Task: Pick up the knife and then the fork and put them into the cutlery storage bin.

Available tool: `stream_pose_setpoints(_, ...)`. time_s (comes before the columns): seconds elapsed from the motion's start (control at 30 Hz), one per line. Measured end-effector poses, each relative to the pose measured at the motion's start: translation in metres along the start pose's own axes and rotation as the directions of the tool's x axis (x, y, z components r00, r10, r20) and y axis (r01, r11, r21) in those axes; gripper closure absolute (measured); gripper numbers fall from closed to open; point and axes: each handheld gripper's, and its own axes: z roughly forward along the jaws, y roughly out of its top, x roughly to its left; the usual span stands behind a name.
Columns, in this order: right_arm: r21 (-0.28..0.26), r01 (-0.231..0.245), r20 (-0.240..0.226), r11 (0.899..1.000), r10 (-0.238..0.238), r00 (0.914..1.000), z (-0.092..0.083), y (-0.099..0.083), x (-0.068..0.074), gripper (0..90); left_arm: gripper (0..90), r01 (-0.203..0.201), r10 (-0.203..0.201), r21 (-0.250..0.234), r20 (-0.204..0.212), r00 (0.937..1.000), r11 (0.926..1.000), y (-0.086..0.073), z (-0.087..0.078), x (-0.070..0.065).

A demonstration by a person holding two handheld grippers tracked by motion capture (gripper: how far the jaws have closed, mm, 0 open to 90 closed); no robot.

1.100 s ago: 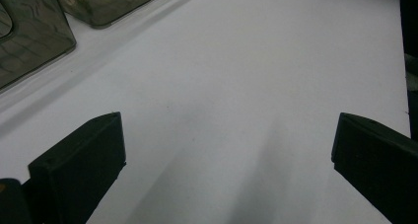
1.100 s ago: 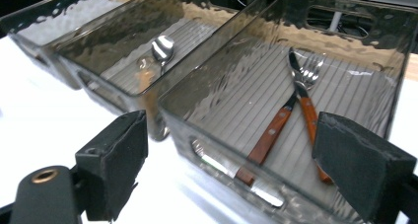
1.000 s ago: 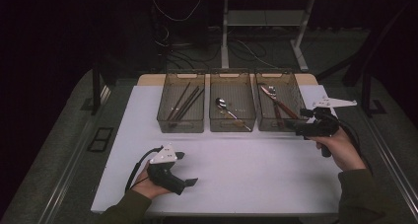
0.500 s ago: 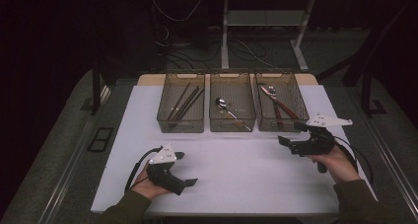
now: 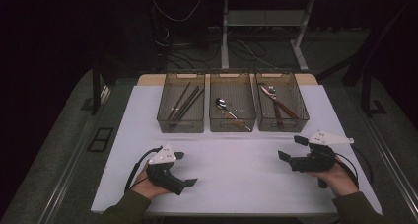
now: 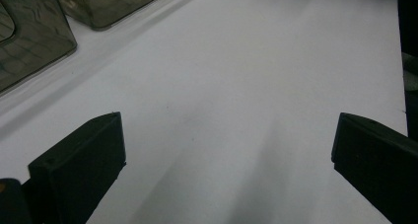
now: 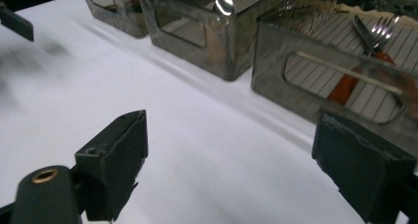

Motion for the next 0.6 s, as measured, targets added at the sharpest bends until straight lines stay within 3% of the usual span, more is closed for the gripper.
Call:
stream_pose_setpoints(0.4, -0.003, 0.018, -0.014, 1.000, -0.018, 0.9997, -0.003, -0.020, 0.013, 14.0, 0.0, -0.005, 0.005, 0.001, 0.001, 1.0000, 1.0000, 0.000, -0.001, 0.000)
stream_pose_setpoints(0.6, -0.001, 0.004, -0.014, 1.000, -0.005, 0.9999, -0.005, -0.028, 0.016, 14.0, 0.0, -0.007, 0.007, -0.004, 0.002, 1.0000, 1.0000, 0.001, -0.001, 0.000)
